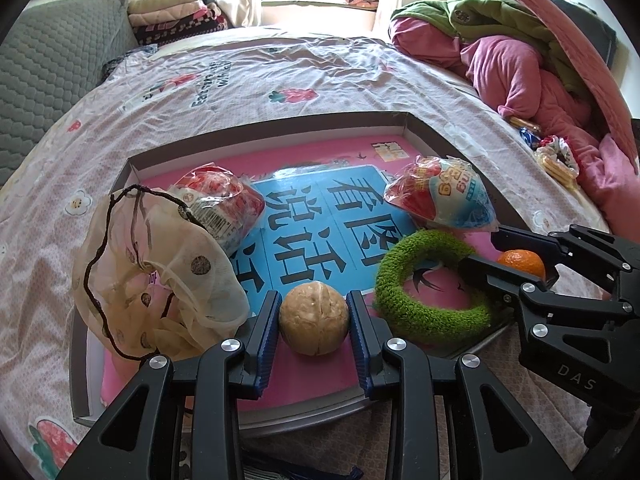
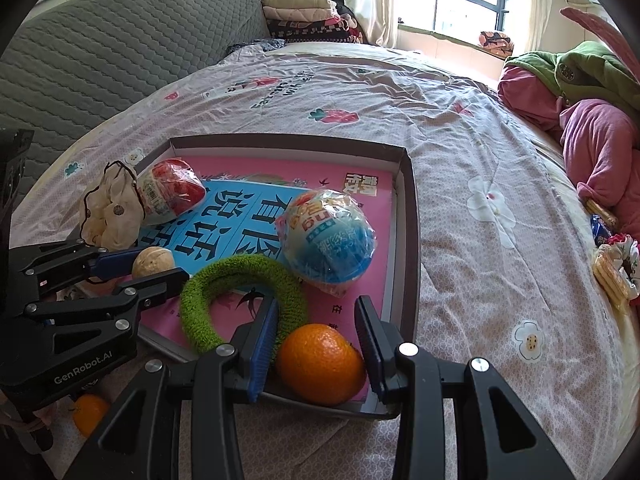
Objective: Organize objects
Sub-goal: 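Lower the walnut onto the book and open the left tool while the right lowers the orange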
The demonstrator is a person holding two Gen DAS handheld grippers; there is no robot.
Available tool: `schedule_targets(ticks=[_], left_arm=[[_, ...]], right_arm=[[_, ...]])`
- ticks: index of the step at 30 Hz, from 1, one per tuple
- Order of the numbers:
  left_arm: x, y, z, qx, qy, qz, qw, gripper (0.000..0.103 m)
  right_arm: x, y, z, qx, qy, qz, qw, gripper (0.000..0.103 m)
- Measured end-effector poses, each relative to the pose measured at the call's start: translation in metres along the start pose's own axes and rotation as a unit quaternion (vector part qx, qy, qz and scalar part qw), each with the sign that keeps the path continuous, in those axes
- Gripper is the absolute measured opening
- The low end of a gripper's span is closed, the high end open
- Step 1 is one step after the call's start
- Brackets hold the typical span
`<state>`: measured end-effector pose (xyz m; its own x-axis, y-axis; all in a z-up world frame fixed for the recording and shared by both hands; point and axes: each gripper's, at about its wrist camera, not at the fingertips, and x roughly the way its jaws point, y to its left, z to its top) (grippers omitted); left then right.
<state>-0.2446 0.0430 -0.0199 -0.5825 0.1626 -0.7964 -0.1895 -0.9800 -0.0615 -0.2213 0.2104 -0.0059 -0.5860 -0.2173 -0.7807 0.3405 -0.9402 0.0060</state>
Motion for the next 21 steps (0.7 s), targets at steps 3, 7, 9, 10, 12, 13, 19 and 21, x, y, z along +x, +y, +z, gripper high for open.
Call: schedule_targets(ticks=[3,7,9,10,12,13,19,21], left_arm=[[0.0006,0.0003,-0.0002,0.001,0.0,0.002,1.0,0.034],[0.0008,0.0005,-0.0002,0.001,0.0,0.003,1.0,0.034],[0.0012,0.0009,-0.0003,0.001,0.001,0.003,1.0,0.034],[0.0013,0.0009,-0.0003,0.002,0.001,0.004,1.0,0.034],[0.0012,0.001,-0.0004,0.001,0.002,0.004,1.0,0.035],[0.0014,0.001,-0.0003,0.001,0.002,0.005,1.0,0.036],[0.0022,0.0041,0.0003,-0.001,0.006,0.007,1.0,0.041],[0.0019,0.0046,0.0001,-0.001,0.007,0.008,0.9999,0.041]], right_arm=[[-0.0006,-0.0001,-0.0001,0.003,0.0,0.0,1.0,0.04],[-0.0034,-0.0011,-0.0002,0.009,-0.002,0.005,1.0,0.04],[-0.0052,-0.0004,0.0,0.009,-0.003,0.008,1.0,0.04],[-0.0053,-0.001,0.0005,0.008,-0.003,0.008,1.0,0.04],[-0.0061,-0.0004,0.0005,0.007,-0.003,0.009,1.0,0.04],[-0.0068,-0.0003,0.0006,0.007,-0.004,0.009,1.0,0.04],[-0.0075,0.0005,0.0001,0.004,-0.003,0.009,1.0,0.04],[-0.0078,-0.0004,0.0003,0.004,-0.004,0.01,1.0,0.04]])
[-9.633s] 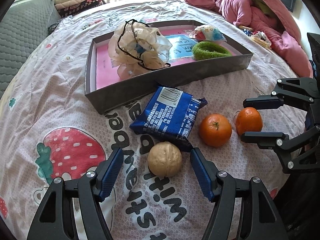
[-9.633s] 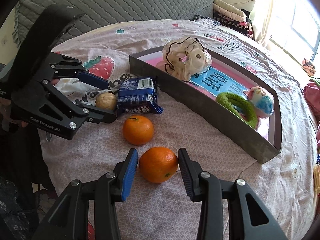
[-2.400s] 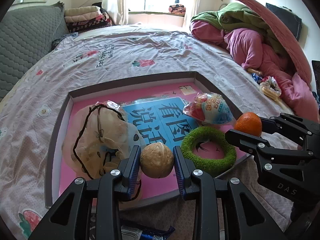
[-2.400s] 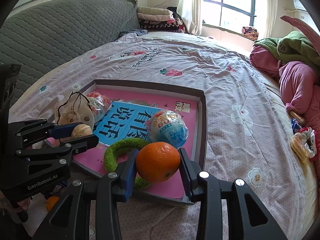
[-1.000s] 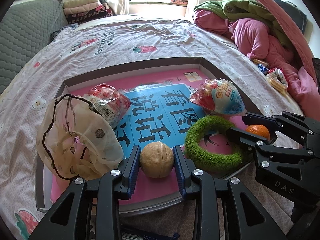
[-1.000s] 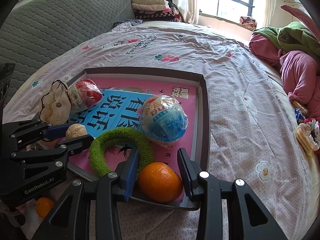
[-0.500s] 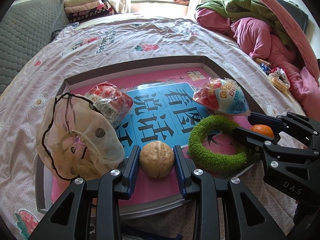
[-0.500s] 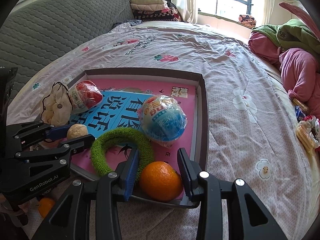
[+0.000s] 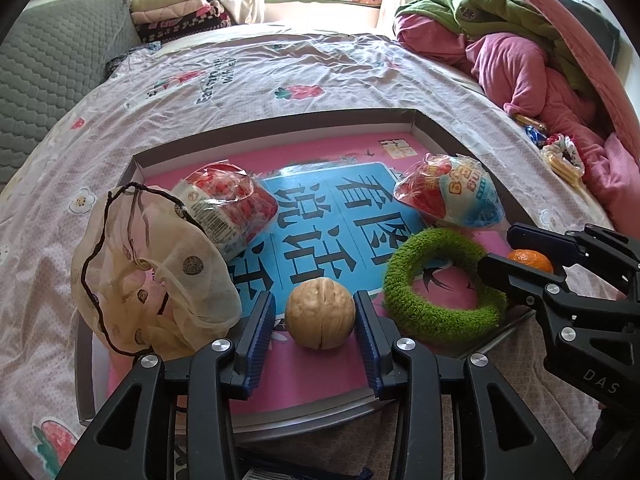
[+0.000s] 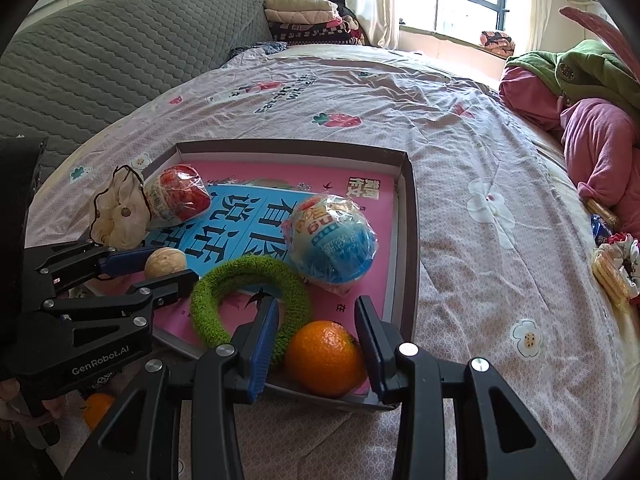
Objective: Organize objects
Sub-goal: 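Lower the walnut onto the book and open the left tool while the right lowers the orange, then open the right tool to release the orange inside the tray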
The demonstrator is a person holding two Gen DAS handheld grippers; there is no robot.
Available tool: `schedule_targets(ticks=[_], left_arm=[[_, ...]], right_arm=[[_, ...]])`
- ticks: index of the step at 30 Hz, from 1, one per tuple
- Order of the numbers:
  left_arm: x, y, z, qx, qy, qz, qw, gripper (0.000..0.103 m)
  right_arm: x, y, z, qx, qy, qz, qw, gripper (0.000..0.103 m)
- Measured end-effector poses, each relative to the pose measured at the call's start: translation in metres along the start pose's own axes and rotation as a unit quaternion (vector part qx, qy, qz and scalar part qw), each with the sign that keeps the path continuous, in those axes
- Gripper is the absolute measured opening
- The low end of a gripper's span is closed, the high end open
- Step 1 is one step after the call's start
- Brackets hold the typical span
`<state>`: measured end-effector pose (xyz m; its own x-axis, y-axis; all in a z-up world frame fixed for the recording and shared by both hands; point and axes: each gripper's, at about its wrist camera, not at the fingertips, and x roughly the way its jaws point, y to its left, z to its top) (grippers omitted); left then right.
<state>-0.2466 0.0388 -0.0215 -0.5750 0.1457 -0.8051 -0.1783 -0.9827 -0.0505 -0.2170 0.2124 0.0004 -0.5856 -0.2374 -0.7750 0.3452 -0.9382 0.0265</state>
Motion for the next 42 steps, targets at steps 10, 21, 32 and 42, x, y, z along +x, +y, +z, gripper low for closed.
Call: schedule_targets(ticks=[10,21,32,42], left_arm=[[0.001,0.004,0.001,-0.006,0.004,0.005,1.0,0.049],[-0.002,0.011,0.0,-0.019,0.016,-0.015,0.9996,0.054],[-0.006,0.011,-0.002,-0.027,0.023,-0.035,0.9988,0.057],[-0.017,0.006,-0.003,-0.01,0.014,-0.034,0.9993,0.06]], right_arm=[[-0.008,0.001,0.001,-0.004,-0.013,0.005,1.0,0.04],[-0.012,0.002,0.002,-0.008,-0.014,0.006,1.0,0.04],[-0.014,0.002,0.002,-0.011,-0.019,0.002,1.0,0.04],[-0.013,0.003,0.002,-0.012,-0.02,0.002,1.0,0.04]])
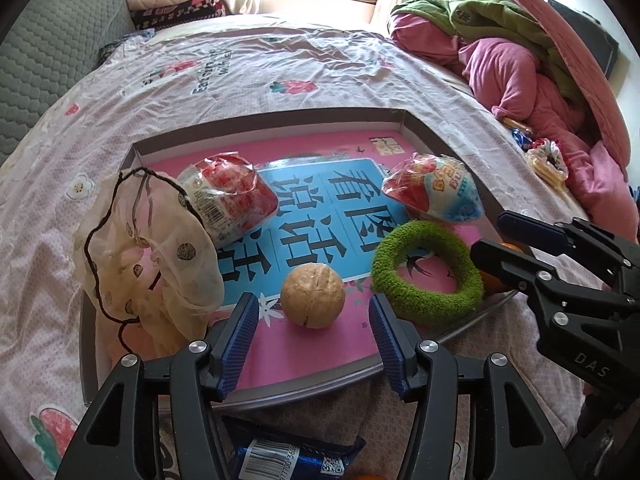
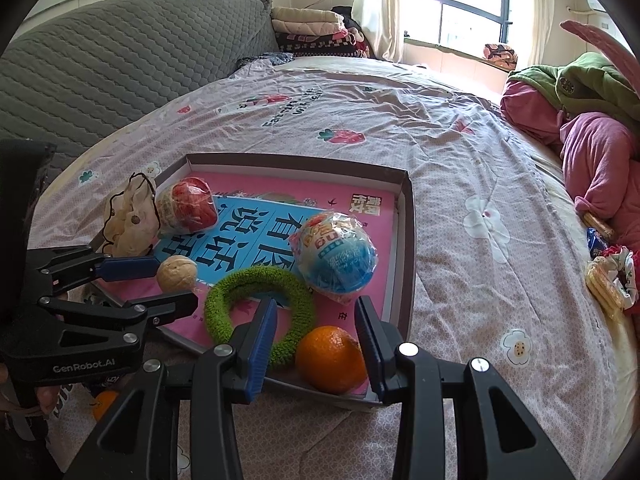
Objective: Organize objects
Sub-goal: 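Open the right tool to release the orange inside the tray, then withdraw both open tools toward the blue snack packet and small orange on the bed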
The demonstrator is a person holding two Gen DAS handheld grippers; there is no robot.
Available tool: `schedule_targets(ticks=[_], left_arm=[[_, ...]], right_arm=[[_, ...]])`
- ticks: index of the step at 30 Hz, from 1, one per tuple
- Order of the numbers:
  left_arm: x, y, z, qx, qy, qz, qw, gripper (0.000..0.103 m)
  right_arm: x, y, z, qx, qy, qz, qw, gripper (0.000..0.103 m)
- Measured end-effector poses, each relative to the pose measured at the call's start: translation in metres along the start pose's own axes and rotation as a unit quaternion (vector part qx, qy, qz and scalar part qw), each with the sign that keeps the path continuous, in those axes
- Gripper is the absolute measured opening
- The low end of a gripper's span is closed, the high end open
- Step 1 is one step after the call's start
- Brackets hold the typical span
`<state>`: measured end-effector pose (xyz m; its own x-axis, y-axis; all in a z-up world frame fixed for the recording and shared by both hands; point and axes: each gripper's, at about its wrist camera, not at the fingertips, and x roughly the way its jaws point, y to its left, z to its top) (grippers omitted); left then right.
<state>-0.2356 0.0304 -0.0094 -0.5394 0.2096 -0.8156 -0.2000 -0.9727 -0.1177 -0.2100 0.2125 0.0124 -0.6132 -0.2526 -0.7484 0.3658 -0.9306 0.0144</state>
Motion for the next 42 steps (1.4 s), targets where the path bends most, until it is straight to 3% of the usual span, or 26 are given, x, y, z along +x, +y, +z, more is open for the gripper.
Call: schedule_targets(ticks=[13,27,33,42], left_arm=[[-0.025,-0.004,0.001,0.023,-0.03,0.001,0.9993,0.069],[-0.078,0.012,-0.003,0.022,-0.09,0.003,0.9957,0.071],[-0.089,0.022,-0.012,0.023,-0.094,0.005,0.9953,0.071],[-0.093,0.02,-0.028,0.044,-0.079,-0.008,0.9959,0.071]], right_arm=[[-0.003,0.0,0.003,0.002,-0.011,-0.008,1.0,0.04],[-0.035,0.007,0.008,0.002,-0.08,0.012,0.997,0.056],[-0.057,0.024,0.005,-0.024,-0.112,0.036,0.993,0.059],[-0.063,0.045,-0.006,-0.062,-0.096,0.07,0.991,0.06]])
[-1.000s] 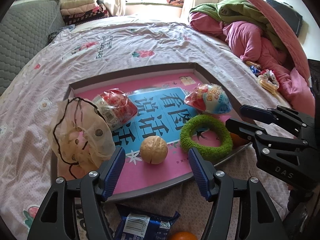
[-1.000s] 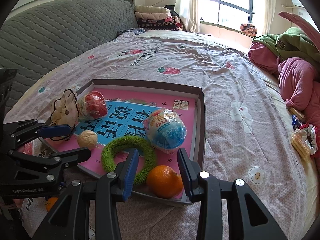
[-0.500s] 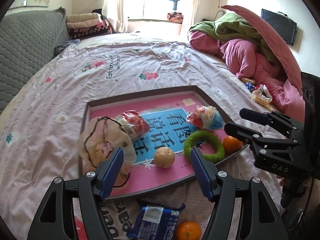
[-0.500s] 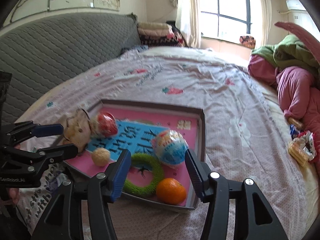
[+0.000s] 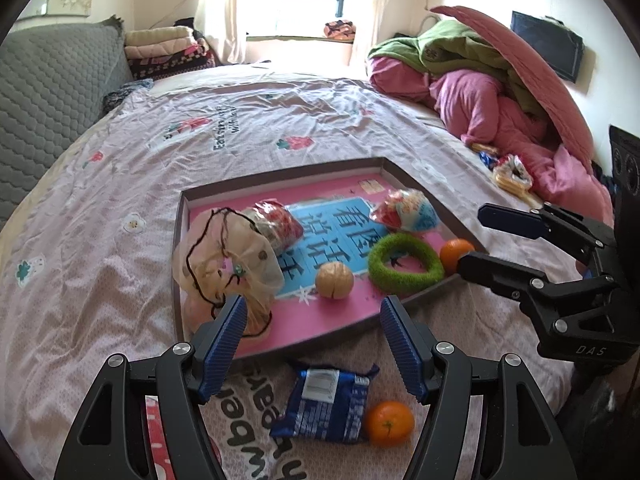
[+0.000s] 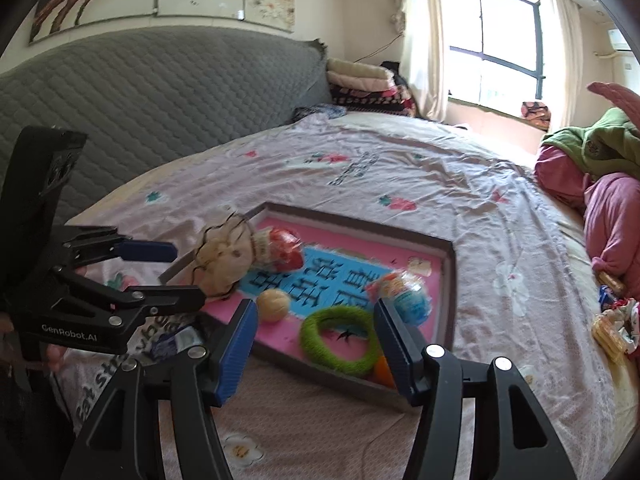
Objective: Organize objects
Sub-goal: 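Withdraw both open tools toward the blue snack packet and small orange on the bed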
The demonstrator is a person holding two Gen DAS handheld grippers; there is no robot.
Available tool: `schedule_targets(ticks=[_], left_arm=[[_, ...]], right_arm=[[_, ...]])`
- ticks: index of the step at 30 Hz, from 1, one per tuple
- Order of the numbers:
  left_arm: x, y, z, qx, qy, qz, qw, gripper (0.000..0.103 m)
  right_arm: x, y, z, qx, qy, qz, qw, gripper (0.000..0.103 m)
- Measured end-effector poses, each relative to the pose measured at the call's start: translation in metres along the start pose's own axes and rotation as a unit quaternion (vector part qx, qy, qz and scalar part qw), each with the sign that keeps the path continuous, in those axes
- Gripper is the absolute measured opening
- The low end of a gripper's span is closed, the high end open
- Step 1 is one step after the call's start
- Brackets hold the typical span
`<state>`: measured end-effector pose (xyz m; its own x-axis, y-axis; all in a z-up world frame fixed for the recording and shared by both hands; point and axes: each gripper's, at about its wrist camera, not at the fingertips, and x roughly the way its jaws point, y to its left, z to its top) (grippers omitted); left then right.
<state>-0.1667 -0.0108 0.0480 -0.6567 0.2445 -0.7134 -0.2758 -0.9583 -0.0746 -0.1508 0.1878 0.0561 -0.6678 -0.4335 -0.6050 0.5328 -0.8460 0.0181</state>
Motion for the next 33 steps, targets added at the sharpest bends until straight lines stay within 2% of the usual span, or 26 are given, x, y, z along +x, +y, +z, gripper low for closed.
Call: schedule_targets(ticks=[3,6,12,17,33], left_arm=[[0.0,-0.004,-0.007,0.021,0.001,0.013,0.9997,0.071],[0.002,-0.005,-0.015,0.04,0.004,0.04,0.9984,0.071],[0.008,0.0,-0.024,0.043,0.022,0.036,0.9982,0.071],[0.009,-0.003,-0.031,0.054,0.029,0.033,0.9976,0.071],[0.015,-0.013,-0.043,0.071,0.054,0.018,0.9959,0.071]], right_arm=[[0.003,0.007,-0.007,-0.008,0.02,0.018,1.0,0.06],[0.007,0.016,-0.018,-0.019,0.042,0.033,0.998,0.06],[0.013,0.038,-0.033,-0.055,0.074,0.058,0.994,0.06],[0.016,0.056,-0.041,-0.09,0.088,0.064,0.99,0.06],[0.018,0.07,-0.052,-0.097,0.108,0.095,0.985,0.06]])
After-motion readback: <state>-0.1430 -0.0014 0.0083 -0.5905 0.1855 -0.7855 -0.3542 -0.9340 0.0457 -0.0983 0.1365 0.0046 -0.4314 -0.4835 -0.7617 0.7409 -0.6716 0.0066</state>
